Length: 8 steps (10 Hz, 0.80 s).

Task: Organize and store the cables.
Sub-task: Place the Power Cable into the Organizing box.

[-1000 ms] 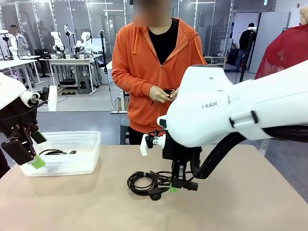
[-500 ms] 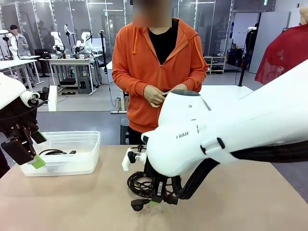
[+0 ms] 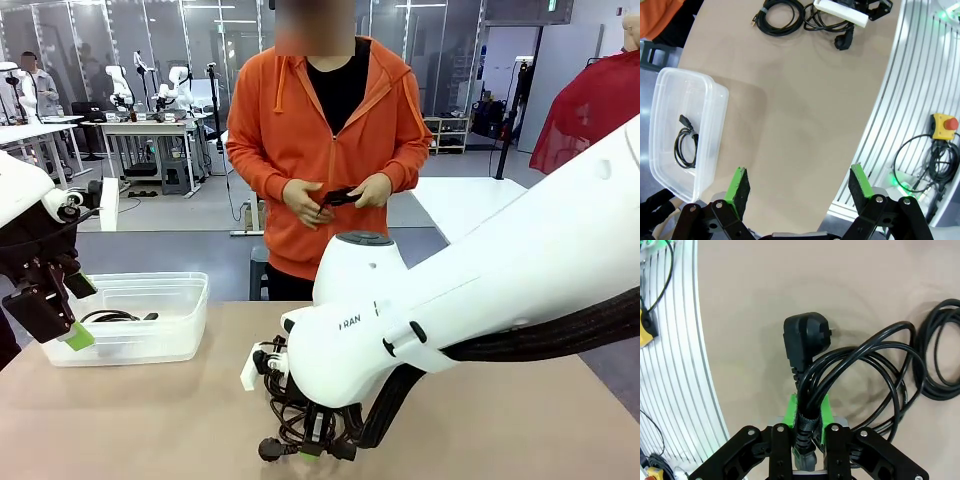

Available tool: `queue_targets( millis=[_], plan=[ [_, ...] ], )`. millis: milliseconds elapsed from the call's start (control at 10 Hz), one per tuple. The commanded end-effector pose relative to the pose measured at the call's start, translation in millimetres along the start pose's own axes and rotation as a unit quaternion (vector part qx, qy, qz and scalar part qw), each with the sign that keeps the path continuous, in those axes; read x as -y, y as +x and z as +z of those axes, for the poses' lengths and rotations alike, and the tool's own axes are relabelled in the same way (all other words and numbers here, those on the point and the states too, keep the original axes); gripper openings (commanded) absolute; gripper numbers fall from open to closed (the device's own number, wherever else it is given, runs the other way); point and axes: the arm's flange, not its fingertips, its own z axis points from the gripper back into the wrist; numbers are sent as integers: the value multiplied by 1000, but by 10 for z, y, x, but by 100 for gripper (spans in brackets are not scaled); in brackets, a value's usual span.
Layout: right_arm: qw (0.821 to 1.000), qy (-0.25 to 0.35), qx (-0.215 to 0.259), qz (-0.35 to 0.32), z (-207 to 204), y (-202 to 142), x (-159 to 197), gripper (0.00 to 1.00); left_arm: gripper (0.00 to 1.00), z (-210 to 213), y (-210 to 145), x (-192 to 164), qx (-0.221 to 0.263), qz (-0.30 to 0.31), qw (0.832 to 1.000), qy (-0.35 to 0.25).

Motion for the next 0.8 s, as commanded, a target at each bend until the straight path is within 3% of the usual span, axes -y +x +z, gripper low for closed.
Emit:
queue_targets(
  millis=[0,500,700],
  plan=[
    [1000,7,5,-12,1,49,-23,33,100,1,3,8,0,-1,1000,0],
    [1000,16,4,-14,82,41,-73,100,100,1,3,8,0,-1,1000,0],
    [1000,10,0,-4,267,38,-89,100,100,1,3,8,0,-1,1000,0]
  ],
)
